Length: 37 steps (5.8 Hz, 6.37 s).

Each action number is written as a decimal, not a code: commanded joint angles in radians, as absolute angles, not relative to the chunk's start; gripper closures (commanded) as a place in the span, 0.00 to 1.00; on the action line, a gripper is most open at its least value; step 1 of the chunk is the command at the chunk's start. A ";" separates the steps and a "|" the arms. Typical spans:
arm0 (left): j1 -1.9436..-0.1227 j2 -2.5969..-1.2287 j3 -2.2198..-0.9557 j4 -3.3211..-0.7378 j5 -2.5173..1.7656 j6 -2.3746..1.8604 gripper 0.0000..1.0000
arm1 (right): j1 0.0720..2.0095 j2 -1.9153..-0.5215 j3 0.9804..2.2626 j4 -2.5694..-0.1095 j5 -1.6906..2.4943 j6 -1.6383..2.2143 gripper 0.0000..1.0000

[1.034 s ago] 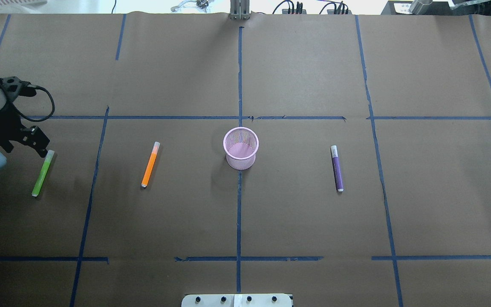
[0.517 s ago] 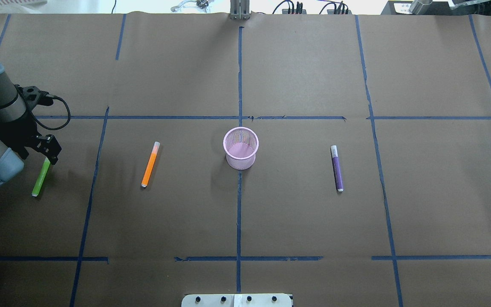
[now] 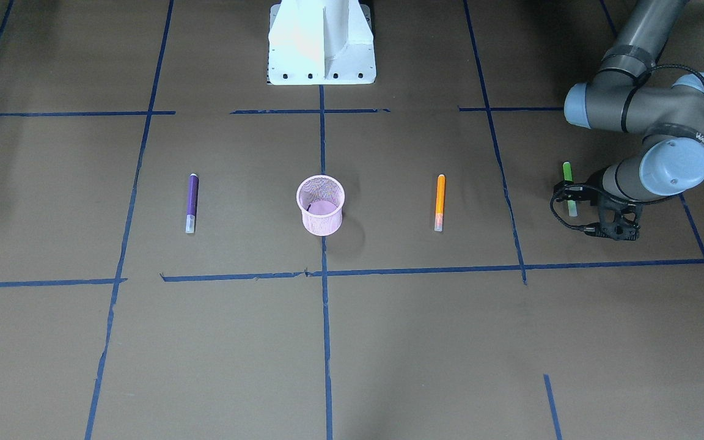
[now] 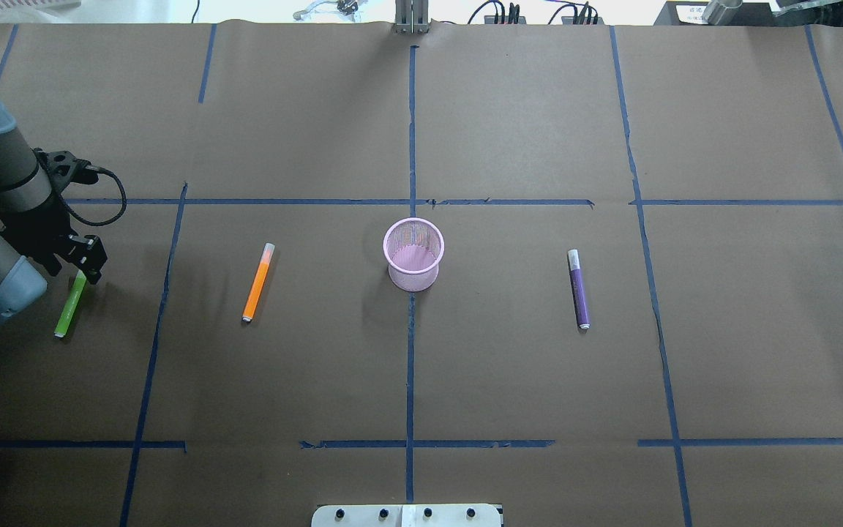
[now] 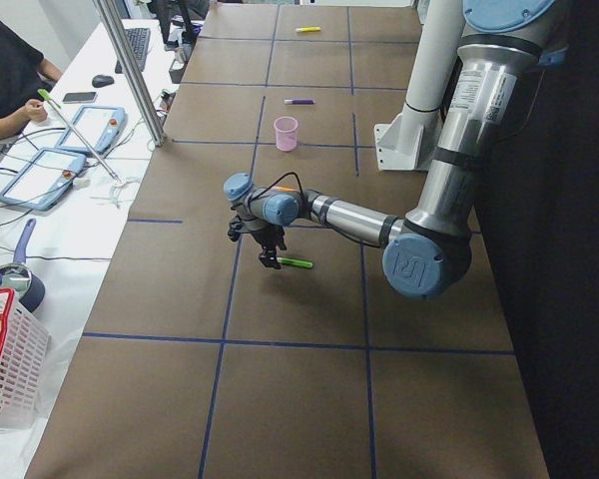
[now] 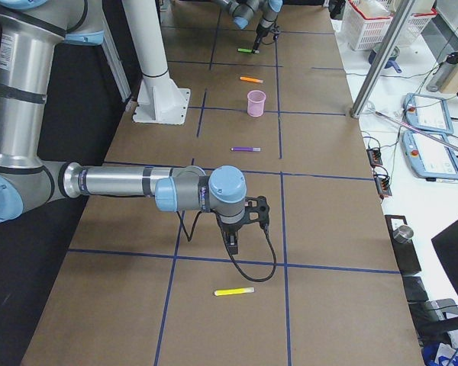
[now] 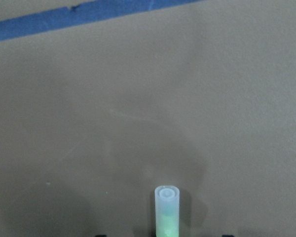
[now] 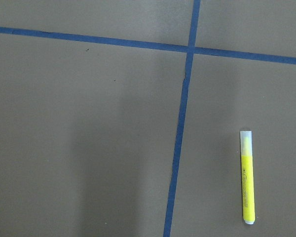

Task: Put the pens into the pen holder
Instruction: 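Lower the left gripper onto the green highlighter and close it, then lift the green highlighter with the left gripper and carry it over the cup, then open the left gripper to drop the highlighter in the cup, withdraw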

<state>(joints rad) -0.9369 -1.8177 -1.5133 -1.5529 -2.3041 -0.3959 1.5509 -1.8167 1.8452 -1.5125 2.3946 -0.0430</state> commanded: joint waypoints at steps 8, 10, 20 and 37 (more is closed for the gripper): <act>-0.933 -1.818 -1.543 -1.552 -2.303 -0.362 1.00 | 1.551 -1.815 1.853 -1.511 2.396 -0.041 0.00; -0.945 -1.821 -1.694 -1.537 -2.298 -0.396 1.00 | 1.551 -1.813 1.855 -1.511 2.396 -0.041 0.00; -0.568 -2.310 -1.743 -1.958 -1.600 -0.811 1.00 | 1.551 -1.815 1.853 -1.477 2.393 -0.043 0.00; -0.919 -2.089 -1.732 -1.847 -2.161 -0.859 0.39 | 1.465 -1.476 1.188 -1.486 2.382 -0.127 0.07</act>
